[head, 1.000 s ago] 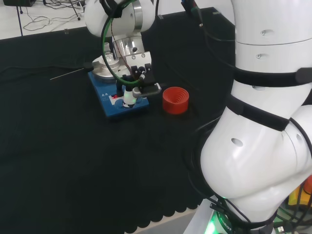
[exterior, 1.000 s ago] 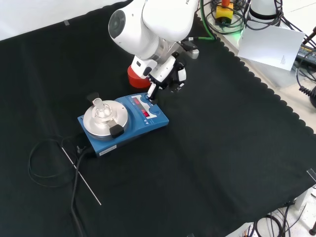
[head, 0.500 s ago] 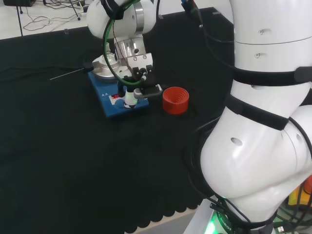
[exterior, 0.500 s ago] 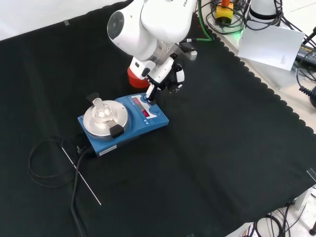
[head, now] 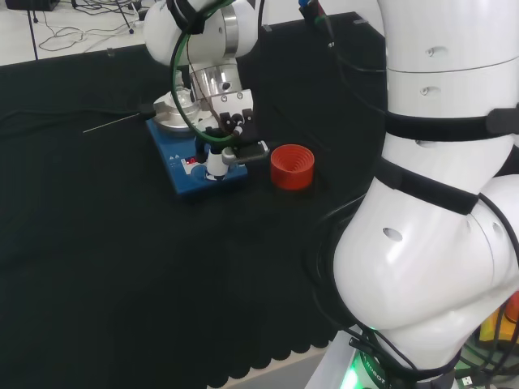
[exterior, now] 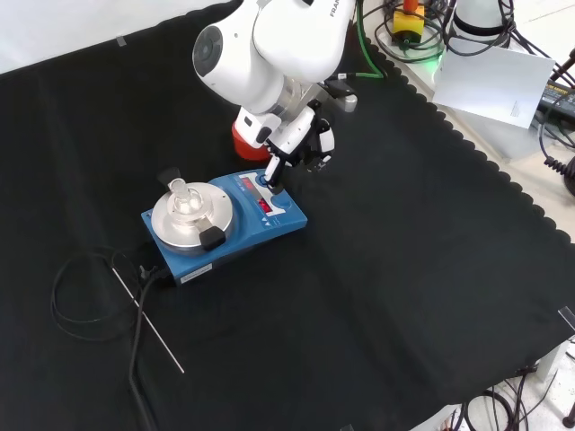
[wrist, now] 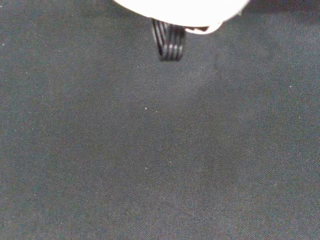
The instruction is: Turn on the heater.
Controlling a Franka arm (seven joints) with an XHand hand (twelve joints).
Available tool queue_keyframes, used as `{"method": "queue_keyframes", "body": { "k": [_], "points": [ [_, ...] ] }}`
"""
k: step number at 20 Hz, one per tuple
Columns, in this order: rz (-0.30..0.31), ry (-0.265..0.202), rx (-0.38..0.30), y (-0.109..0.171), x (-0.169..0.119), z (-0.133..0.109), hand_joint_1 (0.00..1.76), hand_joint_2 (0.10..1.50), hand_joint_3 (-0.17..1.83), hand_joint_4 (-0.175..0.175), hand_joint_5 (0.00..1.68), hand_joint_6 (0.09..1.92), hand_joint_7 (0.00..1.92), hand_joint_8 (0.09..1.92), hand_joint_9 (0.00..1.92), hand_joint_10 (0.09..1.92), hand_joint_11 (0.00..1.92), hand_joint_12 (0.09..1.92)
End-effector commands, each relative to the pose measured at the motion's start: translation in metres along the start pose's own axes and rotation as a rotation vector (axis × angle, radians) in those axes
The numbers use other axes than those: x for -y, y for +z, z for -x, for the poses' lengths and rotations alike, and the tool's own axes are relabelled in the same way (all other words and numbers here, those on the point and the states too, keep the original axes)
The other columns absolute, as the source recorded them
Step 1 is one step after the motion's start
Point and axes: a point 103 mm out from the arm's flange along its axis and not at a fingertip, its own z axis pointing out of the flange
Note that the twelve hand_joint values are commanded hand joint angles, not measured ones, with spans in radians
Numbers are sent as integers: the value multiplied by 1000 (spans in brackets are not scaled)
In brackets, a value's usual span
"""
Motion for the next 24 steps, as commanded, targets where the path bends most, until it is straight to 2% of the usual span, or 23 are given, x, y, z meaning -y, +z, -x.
{"method": "queue_keyframes", "body": {
  "k": [1,24],
  "points": [
    [-7,6,6,1,-2,-1,1463,687,1091,-53,280,858,1617,1570,1652,1526,1167,1428],
    [-13,8,8,10,-9,-2,1461,685,1093,-53,288,862,1615,1566,1651,1522,1167,1428]
  ]
}}
